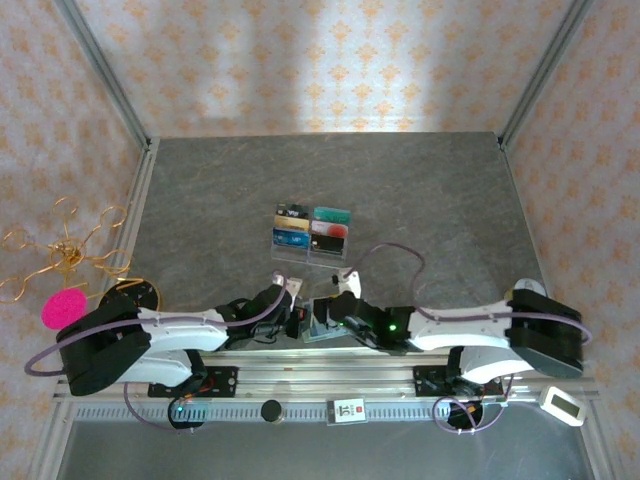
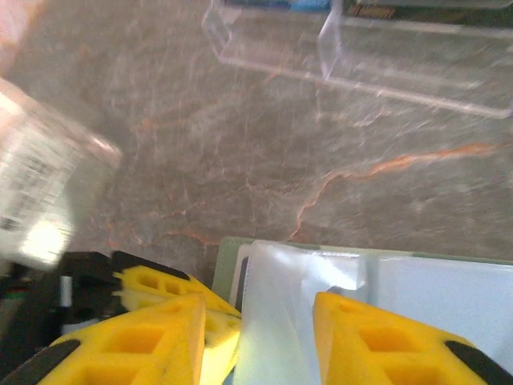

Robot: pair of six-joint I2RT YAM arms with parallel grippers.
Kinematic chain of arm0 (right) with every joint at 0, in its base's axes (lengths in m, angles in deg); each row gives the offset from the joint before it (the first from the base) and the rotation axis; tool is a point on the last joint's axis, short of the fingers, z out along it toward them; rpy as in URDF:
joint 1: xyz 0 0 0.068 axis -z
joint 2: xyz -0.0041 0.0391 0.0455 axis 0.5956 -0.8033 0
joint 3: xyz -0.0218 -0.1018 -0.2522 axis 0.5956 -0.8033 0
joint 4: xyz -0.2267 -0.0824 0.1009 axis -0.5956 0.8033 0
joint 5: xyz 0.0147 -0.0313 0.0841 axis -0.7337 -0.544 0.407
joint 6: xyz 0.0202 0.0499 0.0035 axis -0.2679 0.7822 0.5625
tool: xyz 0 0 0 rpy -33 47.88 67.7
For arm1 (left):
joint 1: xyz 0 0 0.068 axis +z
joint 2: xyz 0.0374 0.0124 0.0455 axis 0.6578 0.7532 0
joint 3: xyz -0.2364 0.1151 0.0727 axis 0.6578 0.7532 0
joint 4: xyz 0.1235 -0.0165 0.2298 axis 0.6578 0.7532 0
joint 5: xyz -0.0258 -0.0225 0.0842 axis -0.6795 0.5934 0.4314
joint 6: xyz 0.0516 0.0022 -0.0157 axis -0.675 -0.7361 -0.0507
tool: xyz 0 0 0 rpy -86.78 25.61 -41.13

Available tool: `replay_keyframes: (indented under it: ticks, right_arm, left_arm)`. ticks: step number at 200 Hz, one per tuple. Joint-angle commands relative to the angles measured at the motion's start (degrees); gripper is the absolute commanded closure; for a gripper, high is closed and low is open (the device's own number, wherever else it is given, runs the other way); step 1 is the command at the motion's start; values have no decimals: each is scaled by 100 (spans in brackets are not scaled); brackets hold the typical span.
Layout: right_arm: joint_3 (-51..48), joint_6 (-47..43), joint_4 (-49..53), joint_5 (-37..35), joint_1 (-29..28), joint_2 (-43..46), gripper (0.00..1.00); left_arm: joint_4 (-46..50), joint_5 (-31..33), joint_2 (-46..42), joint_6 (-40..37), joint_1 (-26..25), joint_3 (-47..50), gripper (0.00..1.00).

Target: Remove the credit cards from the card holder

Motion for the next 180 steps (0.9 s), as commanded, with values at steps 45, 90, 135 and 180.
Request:
replay_keyframes:
  ticks: [45, 90, 135, 180]
  right_arm:
    - [-678, 689, 957, -1119, -20, 1832, 60]
    - [-1084, 1025, 1249, -1159, -20, 2497, 62]
    - [-1233, 825, 1052, -805, -20, 2656, 73]
    - [-740, -175, 154, 923, 382, 1601, 89]
  left_arm:
    - [-450, -405, 565, -4, -304, -939, 100]
    - [-745, -622, 1658, -112, -398, -1513, 100]
    - [-746, -203, 906, -57, -215, -1201, 95]
    - [336, 426, -639, -246, 108, -607, 100]
